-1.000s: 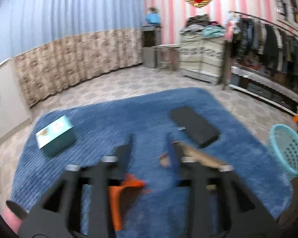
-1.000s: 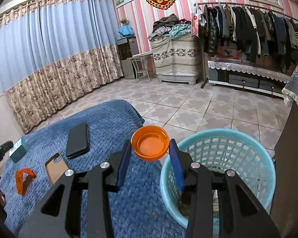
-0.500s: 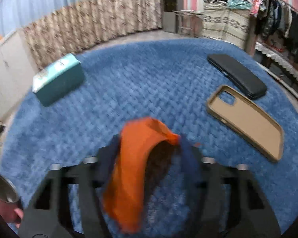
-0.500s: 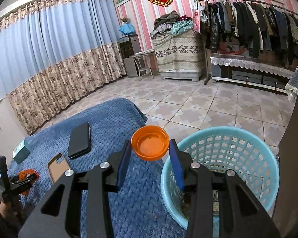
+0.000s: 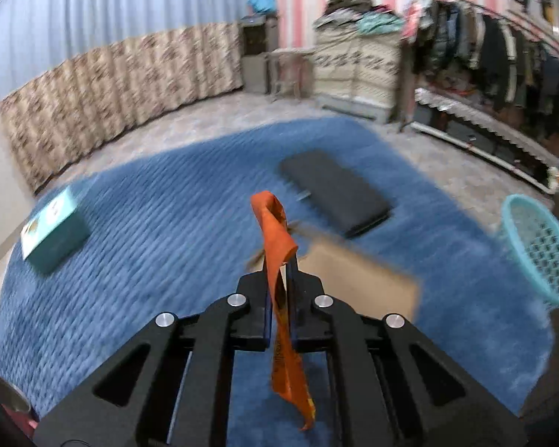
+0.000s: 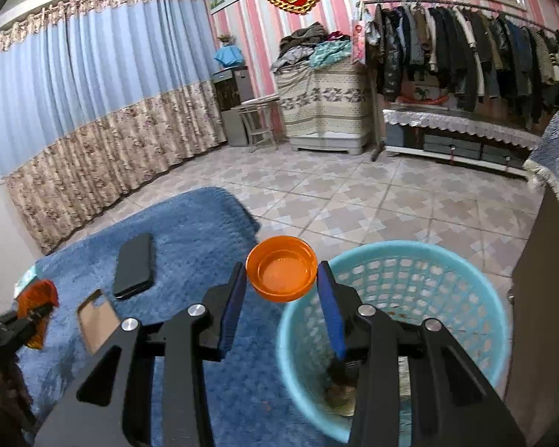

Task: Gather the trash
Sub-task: 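Lift the orange strip and orange lid and carry them toward the basket, then open both tools over the basket to drop the strip and lid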

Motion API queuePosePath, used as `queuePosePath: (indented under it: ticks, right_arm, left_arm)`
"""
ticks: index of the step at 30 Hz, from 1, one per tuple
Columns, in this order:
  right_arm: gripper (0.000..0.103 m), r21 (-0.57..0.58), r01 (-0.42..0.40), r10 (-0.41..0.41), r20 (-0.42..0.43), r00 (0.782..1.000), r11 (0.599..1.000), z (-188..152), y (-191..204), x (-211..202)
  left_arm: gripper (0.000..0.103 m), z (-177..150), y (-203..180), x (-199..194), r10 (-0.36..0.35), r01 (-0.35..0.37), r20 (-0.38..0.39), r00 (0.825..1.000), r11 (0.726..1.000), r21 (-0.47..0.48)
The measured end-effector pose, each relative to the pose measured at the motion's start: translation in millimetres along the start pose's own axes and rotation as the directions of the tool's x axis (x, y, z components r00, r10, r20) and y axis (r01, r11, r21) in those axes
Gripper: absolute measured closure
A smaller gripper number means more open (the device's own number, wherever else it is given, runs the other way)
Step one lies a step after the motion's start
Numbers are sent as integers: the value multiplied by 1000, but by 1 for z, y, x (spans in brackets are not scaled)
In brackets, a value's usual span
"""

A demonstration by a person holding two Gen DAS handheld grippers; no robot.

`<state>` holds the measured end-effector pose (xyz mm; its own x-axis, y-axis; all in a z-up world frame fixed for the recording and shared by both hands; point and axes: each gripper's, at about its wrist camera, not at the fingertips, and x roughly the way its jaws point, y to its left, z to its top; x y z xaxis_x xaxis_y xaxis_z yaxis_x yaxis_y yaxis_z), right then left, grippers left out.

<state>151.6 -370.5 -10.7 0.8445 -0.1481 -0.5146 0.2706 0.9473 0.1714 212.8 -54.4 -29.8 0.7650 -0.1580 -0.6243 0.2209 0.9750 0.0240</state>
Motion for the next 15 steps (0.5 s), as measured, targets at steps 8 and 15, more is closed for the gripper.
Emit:
queuePosePath:
  ticks: [8,15]
  right_arm:
    - [64,62,151,-151,-11,988,987,-3,-66,-8]
    - [64,95,231,-227,-51,973,968,-11,-107,-3]
  left_arm:
    - [98,25,-110,-7,-187,180,56,981,978,108]
    - [98,28,-213,5,-316,297,52,947,926,232]
